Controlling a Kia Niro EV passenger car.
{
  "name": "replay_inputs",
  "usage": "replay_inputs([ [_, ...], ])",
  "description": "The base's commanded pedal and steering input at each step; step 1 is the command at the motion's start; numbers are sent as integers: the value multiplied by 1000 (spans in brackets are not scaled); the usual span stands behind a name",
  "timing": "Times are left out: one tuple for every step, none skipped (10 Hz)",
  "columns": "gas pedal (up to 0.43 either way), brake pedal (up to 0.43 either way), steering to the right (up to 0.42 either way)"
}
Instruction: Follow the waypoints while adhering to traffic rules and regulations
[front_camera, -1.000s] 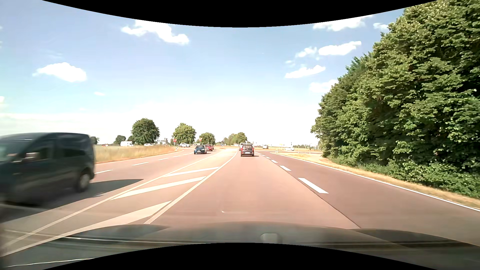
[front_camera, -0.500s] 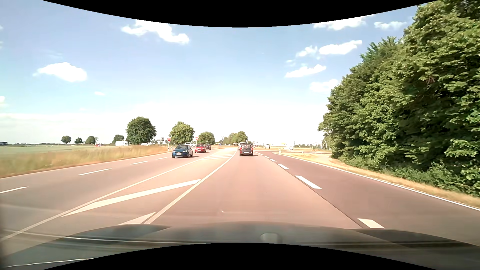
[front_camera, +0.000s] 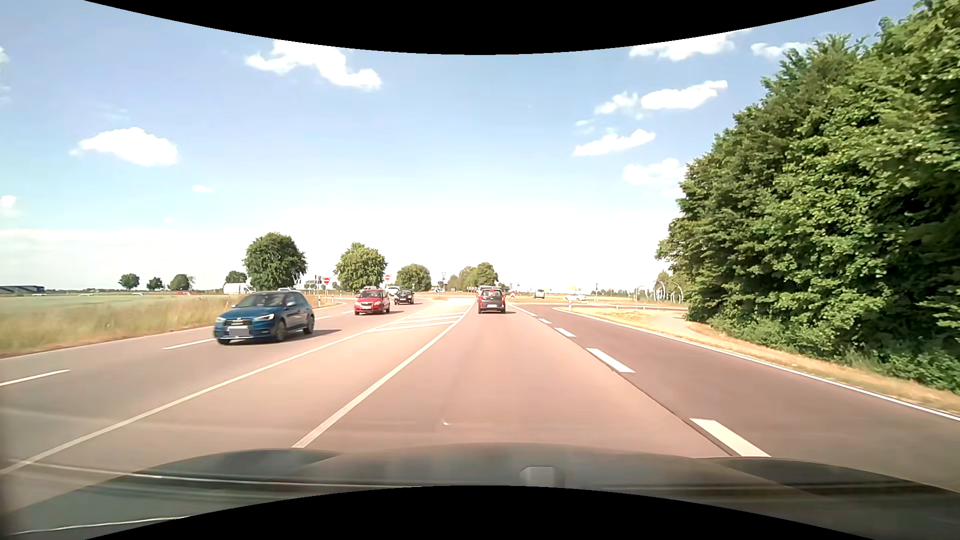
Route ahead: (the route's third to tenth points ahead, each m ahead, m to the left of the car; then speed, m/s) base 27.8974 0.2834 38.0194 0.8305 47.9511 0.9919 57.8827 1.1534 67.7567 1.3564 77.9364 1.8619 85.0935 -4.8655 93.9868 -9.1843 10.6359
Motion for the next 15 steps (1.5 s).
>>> replay_inputs([
  [39, 6, -5],
  [39, 6, -6],
  [39, 6, -6],
  [39, 6, -6],
  [39, 6, -6],
  [39, 6, -3],
  [39, 6, -2],
  [39, 6, -3],
  [39, 6, -6],
  [39, 6, -8],
  [0, 6, -6],
  [0, 6, -5],
  [0, 6, -5],
  [0, 6, -5],
  [0, 24, -5],
])
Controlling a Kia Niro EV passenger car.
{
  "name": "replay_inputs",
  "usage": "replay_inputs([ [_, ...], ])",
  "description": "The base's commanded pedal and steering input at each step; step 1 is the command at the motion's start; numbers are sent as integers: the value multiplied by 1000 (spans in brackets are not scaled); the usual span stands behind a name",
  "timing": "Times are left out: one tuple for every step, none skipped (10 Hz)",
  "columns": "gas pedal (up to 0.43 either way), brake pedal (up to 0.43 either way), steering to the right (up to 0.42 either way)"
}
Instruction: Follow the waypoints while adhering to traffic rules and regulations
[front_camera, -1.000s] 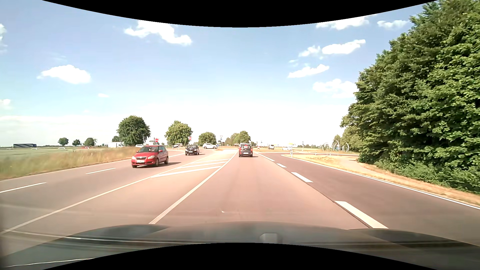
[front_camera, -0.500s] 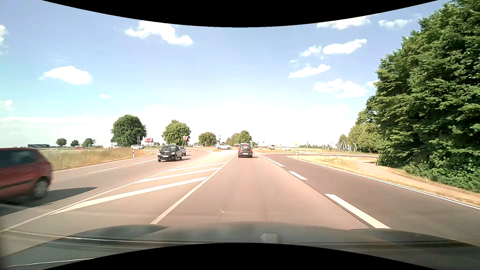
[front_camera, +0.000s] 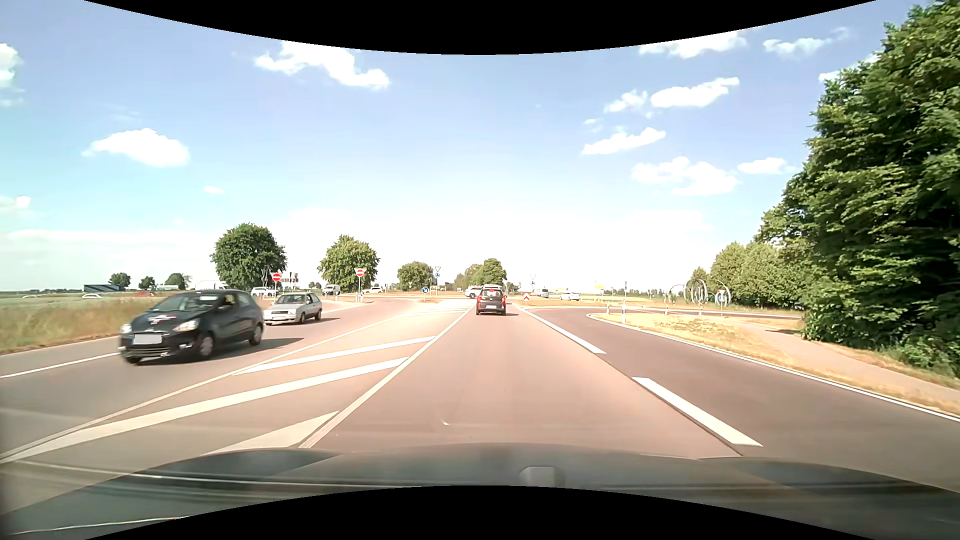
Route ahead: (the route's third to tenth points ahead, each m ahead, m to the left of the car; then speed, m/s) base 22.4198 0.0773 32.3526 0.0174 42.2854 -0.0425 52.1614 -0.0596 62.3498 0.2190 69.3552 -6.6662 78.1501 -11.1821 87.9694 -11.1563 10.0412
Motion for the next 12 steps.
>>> replay_inputs([
  [0, 49, -5],
  [0, 79, -5],
  [0, 122, -5],
  [0, 165, -5],
  [0, 165, -5],
  [0, 165, -5],
  [0, 171, -5],
  [0, 171, -6],
  [0, 171, -8],
  [0, 177, -9],
  [0, 201, -10],
  [0, 207, -10],
])
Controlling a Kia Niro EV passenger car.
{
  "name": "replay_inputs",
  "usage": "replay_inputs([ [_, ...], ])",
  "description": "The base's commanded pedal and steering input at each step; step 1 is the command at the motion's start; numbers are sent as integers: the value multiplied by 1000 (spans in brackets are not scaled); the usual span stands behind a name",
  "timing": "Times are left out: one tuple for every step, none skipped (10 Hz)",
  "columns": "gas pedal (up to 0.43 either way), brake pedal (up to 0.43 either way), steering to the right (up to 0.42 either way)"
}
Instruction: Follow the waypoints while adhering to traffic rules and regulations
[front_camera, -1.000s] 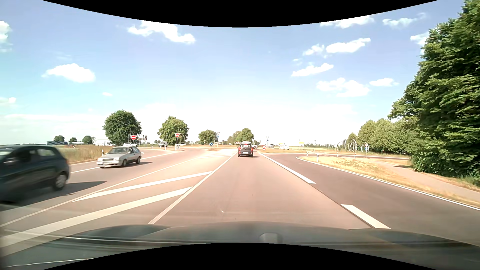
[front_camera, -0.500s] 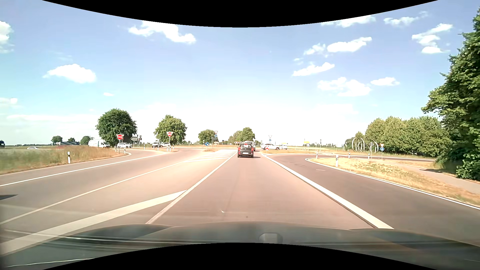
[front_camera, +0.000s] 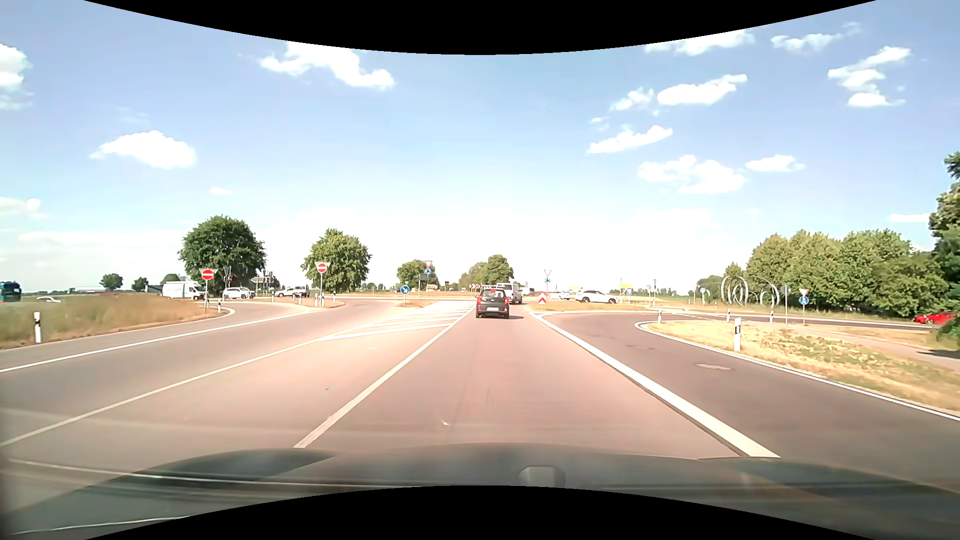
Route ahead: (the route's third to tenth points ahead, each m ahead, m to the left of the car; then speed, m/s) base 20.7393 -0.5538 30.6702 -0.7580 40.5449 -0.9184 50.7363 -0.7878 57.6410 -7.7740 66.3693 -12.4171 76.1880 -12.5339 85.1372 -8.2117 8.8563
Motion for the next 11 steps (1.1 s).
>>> replay_inputs([
  [0, 201, -10],
  [0, 201, -11],
  [0, 201, -10],
  [0, 189, -9],
  [0, 177, -8],
  [0, 171, -8],
  [0, 140, -7],
  [0, 110, -6],
  [0, 79, -5],
  [0, 73, -5],
  [0, 61, -4],
])
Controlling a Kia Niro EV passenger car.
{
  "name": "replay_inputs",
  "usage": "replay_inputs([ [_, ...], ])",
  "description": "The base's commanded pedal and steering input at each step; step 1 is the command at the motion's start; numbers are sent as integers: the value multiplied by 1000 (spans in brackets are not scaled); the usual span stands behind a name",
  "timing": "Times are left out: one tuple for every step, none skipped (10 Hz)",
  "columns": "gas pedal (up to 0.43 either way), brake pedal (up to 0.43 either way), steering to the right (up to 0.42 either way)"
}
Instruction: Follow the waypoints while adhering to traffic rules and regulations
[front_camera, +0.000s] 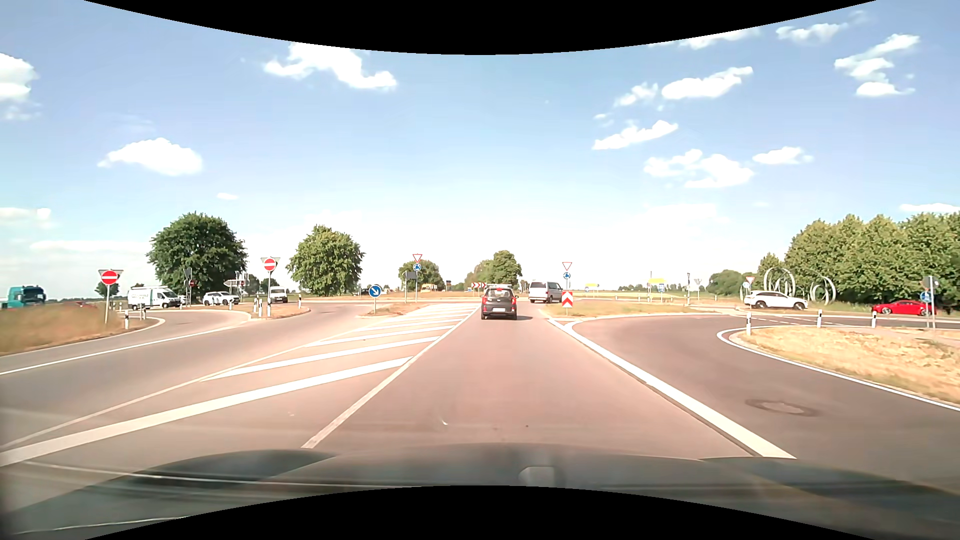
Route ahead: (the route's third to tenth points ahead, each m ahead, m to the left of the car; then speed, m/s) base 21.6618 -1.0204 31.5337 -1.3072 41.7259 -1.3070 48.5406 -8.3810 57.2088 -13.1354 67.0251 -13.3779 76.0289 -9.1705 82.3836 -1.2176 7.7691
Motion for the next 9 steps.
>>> replay_inputs([
  [0, 55, -4],
  [0, 37, -3],
  [0, 24, -1],
  [0, 24, -1],
  [0, 24, -1],
  [0, 24, -1],
  [0, 24, 0],
  [0, 37, -1],
  [0, 61, 0],
])
